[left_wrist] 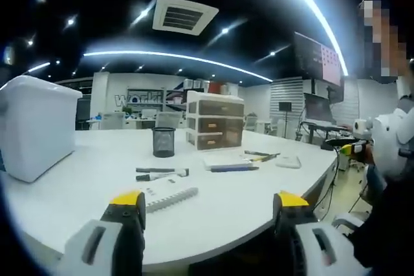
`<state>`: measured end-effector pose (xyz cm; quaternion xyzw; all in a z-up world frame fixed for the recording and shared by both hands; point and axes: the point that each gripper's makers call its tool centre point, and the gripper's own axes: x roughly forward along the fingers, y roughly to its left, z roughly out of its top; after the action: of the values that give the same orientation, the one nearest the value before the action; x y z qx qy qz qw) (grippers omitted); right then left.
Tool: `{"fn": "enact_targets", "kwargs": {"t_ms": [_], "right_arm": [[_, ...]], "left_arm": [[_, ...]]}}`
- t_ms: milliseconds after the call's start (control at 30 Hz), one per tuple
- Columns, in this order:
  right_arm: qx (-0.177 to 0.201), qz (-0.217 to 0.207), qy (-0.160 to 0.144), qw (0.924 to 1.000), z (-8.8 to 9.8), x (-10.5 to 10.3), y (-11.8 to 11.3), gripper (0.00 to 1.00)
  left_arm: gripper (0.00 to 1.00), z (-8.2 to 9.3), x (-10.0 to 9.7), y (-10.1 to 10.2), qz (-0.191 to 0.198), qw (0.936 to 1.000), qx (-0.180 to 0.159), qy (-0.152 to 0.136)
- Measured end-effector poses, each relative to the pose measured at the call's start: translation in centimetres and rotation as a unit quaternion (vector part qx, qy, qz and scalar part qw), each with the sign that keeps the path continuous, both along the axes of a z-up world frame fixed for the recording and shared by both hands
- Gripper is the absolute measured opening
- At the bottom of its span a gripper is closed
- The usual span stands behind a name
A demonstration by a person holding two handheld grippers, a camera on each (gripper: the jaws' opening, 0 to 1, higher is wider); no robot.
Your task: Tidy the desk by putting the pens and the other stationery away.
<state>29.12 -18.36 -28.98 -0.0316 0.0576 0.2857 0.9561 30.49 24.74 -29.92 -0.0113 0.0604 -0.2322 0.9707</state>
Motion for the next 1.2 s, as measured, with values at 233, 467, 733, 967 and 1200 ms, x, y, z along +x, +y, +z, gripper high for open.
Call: {"fn": "enact_targets", "kwargs": {"t_ms": [233, 467, 733, 967, 1200], "right_arm": [[-0.003, -0.002, 0.002, 1.0, -0.1, -0.2, 0.0, 0.81], [-0.004, -0.011, 0.002, 0.9999, -0.1, -0.7, -0.2, 0.81], [-0.008, -0.02, 0.003, 0.9998, 0.0, -1.1, -0.5, 0.81], [-0.011, -0.015, 0.001, 0.9998, 0.1, -0.8, -0.3, 0.81], [-0.028, 0.006, 0.004, 0.9996, 0.3, 0.0, 0.8, 0.81]], "left_arm": [[0.8, 0.0, 0.3, -0.4, -0.008, 1.0, 0.0, 0.001], [0.8, 0.2, 1.0, -1.1, -0.024, 0.9997, 0.001, -0.001], [0.8, 0.0, 1.5, -1.8, -0.04, 0.9992, 0.003, 0.001], [0.8, 0.2, 1.5, -1.7, -0.04, 0.9992, 0.007, 0.002], [0.8, -0.2, 1.0, -1.2, -0.032, 0.9995, 0.005, 0.003]]}}
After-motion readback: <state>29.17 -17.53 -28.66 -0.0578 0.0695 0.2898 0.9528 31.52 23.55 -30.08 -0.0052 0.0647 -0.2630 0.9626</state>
